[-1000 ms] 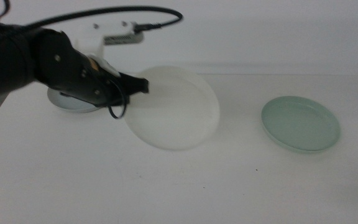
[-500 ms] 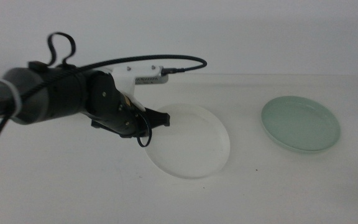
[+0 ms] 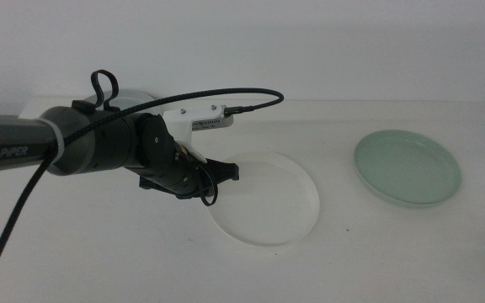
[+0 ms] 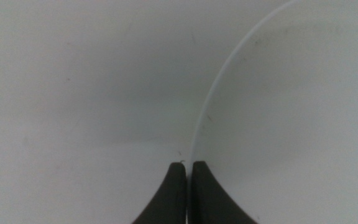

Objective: Stack the three bowls on top of each other.

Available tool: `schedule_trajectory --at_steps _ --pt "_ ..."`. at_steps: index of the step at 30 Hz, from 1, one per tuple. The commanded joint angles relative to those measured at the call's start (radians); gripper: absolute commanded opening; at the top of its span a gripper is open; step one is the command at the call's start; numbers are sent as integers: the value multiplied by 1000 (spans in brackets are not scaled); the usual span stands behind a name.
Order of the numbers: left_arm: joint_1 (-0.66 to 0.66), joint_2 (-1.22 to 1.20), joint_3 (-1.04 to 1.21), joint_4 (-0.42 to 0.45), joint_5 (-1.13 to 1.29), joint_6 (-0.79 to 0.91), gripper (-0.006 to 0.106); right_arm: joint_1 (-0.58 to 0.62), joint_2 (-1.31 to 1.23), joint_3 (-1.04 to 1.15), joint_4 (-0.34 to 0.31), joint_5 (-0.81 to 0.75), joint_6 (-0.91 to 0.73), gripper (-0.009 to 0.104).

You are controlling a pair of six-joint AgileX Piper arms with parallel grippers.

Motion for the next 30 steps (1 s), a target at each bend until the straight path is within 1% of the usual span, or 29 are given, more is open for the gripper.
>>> schedule_trajectory --at_steps 1,4,7,9,12,16,20,22,25,27,30 --pt "-3 -2 -2 -27 -18 4 -1 -3 -4 4 -10 -7 -4 92" --pt "-3 -2 -2 -37 -18 4 1 -3 -4 4 -10 -7 -4 92" --pt "-3 -2 -2 -37 -6 4 5 -3 -4 4 -10 -7 -4 92" --pt "-3 -2 -2 -37 6 4 11 -3 -4 4 -10 -7 -4 92" --pt "-3 -4 -2 -37 16 29 23 -3 -4 4 -10 -7 -4 92" --pt "4 -47 -2 -20 39 57 55 -3 -4 4 -10 -7 -4 92" --pt "55 -135 -37 66 126 55 94 -3 -4 4 -10 -7 -4 92" --pt "99 -173 -75 82 209 52 94 -3 -4 4 -10 -7 -4 92" --pt "202 -182 -198 112 413 52 94 -3 -4 4 -10 -7 -4 92" --pt "278 -160 -294 161 528 54 94 -3 -4 4 -10 -7 -4 92" --pt "369 -117 -411 235 592 56 94 -3 -4 4 -10 -7 -4 92"
